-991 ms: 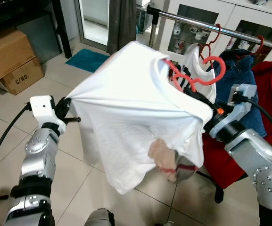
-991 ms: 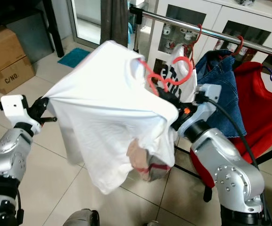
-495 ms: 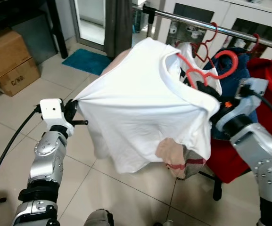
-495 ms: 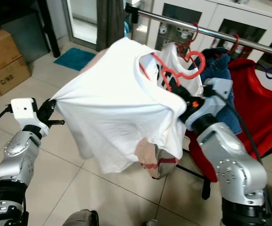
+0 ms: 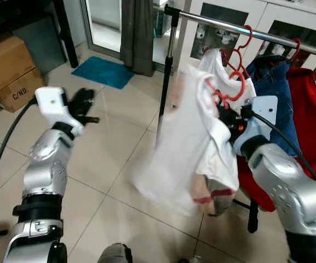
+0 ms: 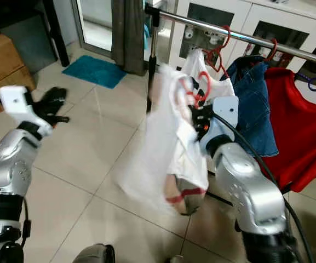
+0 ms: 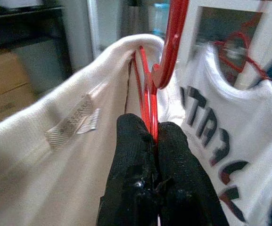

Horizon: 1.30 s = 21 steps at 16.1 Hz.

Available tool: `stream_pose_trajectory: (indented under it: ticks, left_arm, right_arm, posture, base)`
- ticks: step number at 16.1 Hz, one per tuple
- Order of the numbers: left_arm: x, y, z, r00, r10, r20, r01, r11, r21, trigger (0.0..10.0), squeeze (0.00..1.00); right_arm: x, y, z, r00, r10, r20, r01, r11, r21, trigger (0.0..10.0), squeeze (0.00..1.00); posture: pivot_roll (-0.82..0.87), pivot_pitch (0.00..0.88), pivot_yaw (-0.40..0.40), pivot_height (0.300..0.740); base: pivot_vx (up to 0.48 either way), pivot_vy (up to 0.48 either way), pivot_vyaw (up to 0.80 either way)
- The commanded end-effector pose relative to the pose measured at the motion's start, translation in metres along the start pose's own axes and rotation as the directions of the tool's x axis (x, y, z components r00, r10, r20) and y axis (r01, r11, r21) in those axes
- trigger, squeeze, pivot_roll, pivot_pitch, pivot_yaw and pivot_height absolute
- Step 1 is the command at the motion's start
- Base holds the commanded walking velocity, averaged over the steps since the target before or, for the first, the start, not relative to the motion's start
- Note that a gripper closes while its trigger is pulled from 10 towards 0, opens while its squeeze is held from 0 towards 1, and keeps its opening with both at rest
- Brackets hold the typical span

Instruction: Hang hanger

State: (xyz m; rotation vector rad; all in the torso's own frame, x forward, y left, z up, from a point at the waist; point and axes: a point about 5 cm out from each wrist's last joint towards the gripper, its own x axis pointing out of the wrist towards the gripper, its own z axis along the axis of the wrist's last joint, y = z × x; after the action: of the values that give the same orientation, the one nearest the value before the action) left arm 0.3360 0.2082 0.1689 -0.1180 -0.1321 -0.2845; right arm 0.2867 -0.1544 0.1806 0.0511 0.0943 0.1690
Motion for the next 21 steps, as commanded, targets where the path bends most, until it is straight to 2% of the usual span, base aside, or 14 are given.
stream_pose_trajectory:
  ticks: [1,3,4,5,6,7,8,9,13,14,16,18,20,21]
  left_arm:
    - [0.008,-0.022,0.005,0.991,-0.13,-0.02,0.13,0.991,0.013,10.0,1.0]
    - [0.012,-0.086,0.011,0.895,-0.445,-0.021,0.445,0.896,-0.013,10.0,1.0]
    - [0.011,-0.101,0.013,0.849,-0.529,-0.013,0.529,0.849,0.006,10.0,1.0]
    - [0.009,-0.12,0.014,0.772,-0.636,-0.025,0.636,0.769,0.066,10.0,1.0]
    - [0.01,-0.127,0.014,0.699,-0.712,-0.074,0.714,0.685,0.147,10.0,1.0]
    - [0.015,-0.124,0.019,0.666,-0.739,-0.102,0.742,0.643,0.188,10.0,1.0]
    - [0.019,-0.117,0.028,0.635,-0.763,-0.125,0.768,0.604,0.213,10.0,0.85]
    - [0.021,-0.11,0.038,0.594,-0.791,-0.145,0.799,0.56,0.218,10.0,0.0]
    - [0.019,-0.097,0.064,0.413,-0.891,-0.191,0.906,0.38,0.188,10.0,0.0]
    - [0.016,-0.095,0.066,0.343,-0.908,-0.241,0.936,0.31,0.166,10.0,0.0]
    - [0.015,-0.083,0.067,0.238,-0.898,-0.371,0.97,0.201,0.135,10.0,0.0]
    - [0.017,-0.076,0.064,0.21,-0.865,-0.457,0.976,0.158,0.149,10.0,0.0]
    - [0.021,-0.076,0.064,0.206,-0.861,-0.464,0.976,0.148,0.159,10.0,0.0]
    - [0.024,-0.077,0.065,0.205,-0.862,-0.464,0.976,0.143,0.165,6.2,0.0]
  right_arm:
    - [0.004,-0.002,0.004,0.997,-0.072,0.014,0.072,0.997,0.01,10.0,0.0]
    - [0.02,0.002,0.005,0.987,-0.162,0.017,0.162,0.987,0.006,10.0,0.0]
    - [0.025,0.007,0.006,0.988,-0.153,0.022,0.153,0.988,-0.005,10.0,0.0]
    - [0.032,0.014,0.009,0.991,-0.128,0.036,0.128,0.992,-0.017,10.0,0.0]
    - [0.037,0.021,0.015,0.995,-0.088,0.053,0.089,0.996,-0.025,10.0,0.0]
    - [0.04,0.029,0.02,0.998,-0.014,0.063,0.017,0.999,-0.049,10.0,0.0]
    - [0.04,0.036,0.022,0.996,0.072,0.06,-0.066,0.992,-0.106,10.0,0.0]
    - [0.039,0.042,0.023,0.989,0.143,0.048,-0.135,0.98,-0.144,10.0,0.0]
    - [0.029,0.055,0.027,0.939,0.344,0.028,-0.331,0.921,-0.206,10.0,0.0]
    - [0.026,0.056,0.028,0.922,0.387,0.023,-0.373,0.902,-0.216,10.0,0.0]
    - [0.02,0.057,0.029,0.89,0.455,0.01,-0.442,0.868,-0.227,10.0,0.0]
    - [0.017,0.06,0.031,0.868,0.496,0.017,-0.481,0.85,-0.217,10.0,0.0]
    - [0.014,0.062,0.032,0.849,0.528,0.017,-0.511,0.83,-0.222,10.0,0.0]
    - [0.013,0.064,0.033,0.837,0.547,0.014,-0.53,0.817,-0.225,10.0,0.0]
  posture:
    - [0.01,0.06,-0.045,0.74]
    - [0.02,0.056,-0.051,0.74]
    - [0.02,0.054,-0.054,0.74]
    - [0.02,0.051,-0.06,0.74]
    - [0.02,0.048,-0.063,0.74]
    - [0.02,0.041,-0.062,0.74]
    - [0.02,0.039,-0.06,0.74]
    - [0.03,0.037,-0.059,0.74]
    - [0.03,0.033,-0.044,0.74]
    - [0.03,0.033,-0.044,0.74]
    - [0.04,0.024,-0.037,0.74]
    - [0.04,0.015,-0.036,0.74]
    - [0.04,0.011,-0.035,0.74]
    - [0.04,0.011,-0.035,0.74]
  base:
    - [0.0,0.0,0.0]
    - [0.0,0.0,0.0]
    - [0.0,0.0,0.0]
    - [0.0,0.0,0.0]
    - [0.0,0.0,0.0]
    - [0.0,0.0,0.0]
    - [0.0,0.0,0.0]
    - [0.0,0.0,0.0]
    - [0.0,0.0,0.0]
    - [0.0,0.0,0.0]
    - [0.0,0.0,0.0]
    - [0.0,0.0,0.0]
    - [0.0,0.0,0.0]
    - [0.0,0.0,0.0]
